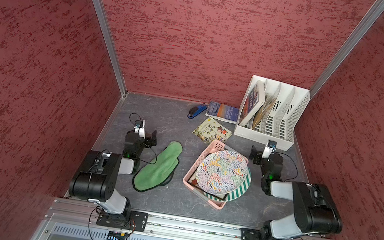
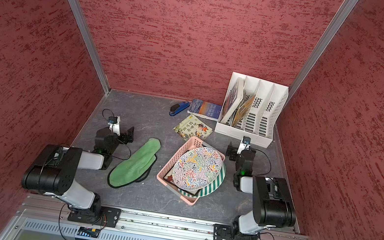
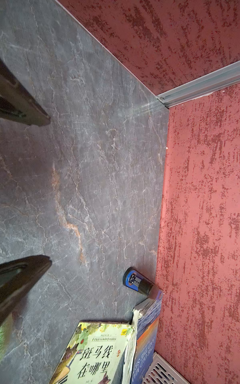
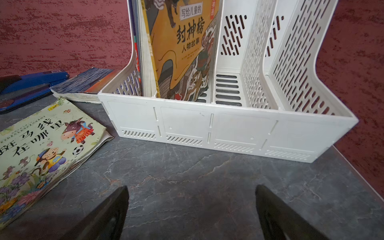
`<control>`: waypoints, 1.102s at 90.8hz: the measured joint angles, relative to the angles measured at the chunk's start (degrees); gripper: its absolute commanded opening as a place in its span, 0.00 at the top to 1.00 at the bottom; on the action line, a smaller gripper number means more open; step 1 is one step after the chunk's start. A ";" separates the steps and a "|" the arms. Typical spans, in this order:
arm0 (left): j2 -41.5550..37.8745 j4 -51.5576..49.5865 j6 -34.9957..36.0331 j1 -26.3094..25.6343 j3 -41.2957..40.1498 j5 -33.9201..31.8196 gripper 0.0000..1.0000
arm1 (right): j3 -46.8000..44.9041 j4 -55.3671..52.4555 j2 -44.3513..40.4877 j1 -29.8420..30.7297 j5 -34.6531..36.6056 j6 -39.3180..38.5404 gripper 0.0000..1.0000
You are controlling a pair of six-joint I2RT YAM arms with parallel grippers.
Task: Wipe the wet plate dry
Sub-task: Pick up the plate from the bin.
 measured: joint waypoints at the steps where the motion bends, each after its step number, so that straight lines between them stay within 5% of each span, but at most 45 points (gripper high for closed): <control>1: 0.00 -0.02 0.00 0.00 0.00 0.02 0.00 | 0.00 0.00 0.00 0.00 0.00 -0.02 0.01; 37: 0.00 0.00 0.00 0.02 0.00 0.02 0.00 | 0.00 -2.58 -1.84 0.00 0.70 0.20 0.01; 65: -0.59 -0.92 -0.28 -0.31 0.02 -1.42 0.00 | 13.57 -42.10 -38.23 -0.11 6.19 13.18 0.02; 83: -22.75 -20.22 -7.61 -3.74 2.93 -10.58 0.00 | 24.11 -67.78 -55.17 -0.11 0.28 25.00 0.23; 100: -34.95 -36.54 -20.81 -16.87 13.16 -8.66 0.00 | 30.77 -84.67 -51.93 3.19 -13.94 32.11 0.41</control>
